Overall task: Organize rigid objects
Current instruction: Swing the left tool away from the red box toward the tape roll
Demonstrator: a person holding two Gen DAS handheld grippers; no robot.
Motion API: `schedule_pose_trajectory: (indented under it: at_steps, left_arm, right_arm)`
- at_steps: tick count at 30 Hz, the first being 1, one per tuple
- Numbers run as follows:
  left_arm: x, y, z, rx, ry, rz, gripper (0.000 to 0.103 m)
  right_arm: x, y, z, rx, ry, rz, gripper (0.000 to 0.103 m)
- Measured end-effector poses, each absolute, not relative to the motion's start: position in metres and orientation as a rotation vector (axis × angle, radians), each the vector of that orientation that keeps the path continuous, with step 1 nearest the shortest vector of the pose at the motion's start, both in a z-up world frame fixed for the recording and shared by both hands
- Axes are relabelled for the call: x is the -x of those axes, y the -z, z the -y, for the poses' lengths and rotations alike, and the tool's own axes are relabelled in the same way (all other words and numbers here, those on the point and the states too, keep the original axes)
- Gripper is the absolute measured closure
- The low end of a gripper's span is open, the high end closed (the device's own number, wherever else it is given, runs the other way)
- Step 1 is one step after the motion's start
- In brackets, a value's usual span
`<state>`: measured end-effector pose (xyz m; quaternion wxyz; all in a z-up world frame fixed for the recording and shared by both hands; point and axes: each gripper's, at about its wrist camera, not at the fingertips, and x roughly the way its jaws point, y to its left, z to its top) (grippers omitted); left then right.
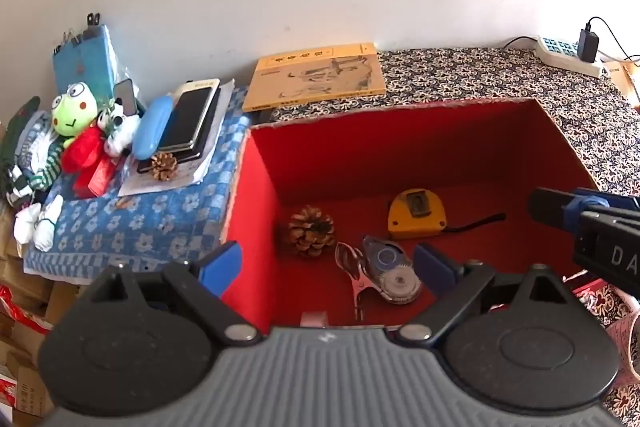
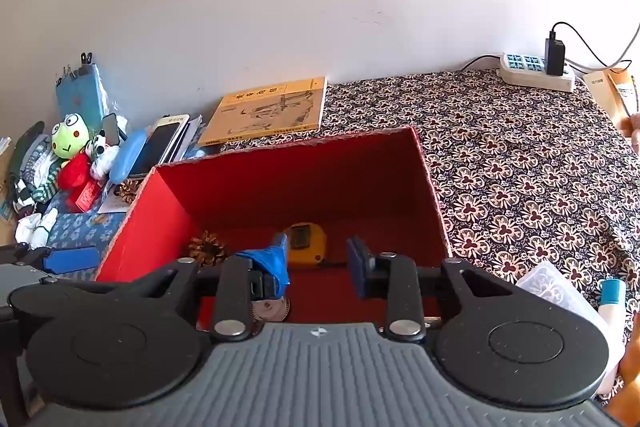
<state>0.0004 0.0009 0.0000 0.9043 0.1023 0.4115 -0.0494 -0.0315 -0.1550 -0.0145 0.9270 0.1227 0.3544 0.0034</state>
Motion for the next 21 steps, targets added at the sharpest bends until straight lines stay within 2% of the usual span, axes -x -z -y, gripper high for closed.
schedule_pose_trajectory:
  at_steps: [21]
  left_arm:
    - [-0.007, 0.006, -0.013, -0.215, 0.067, -0.871, 0.009]
  right_arm:
    - [0.025, 0.019, 0.156, -0.201, -0.004, -0.758, 0.087]
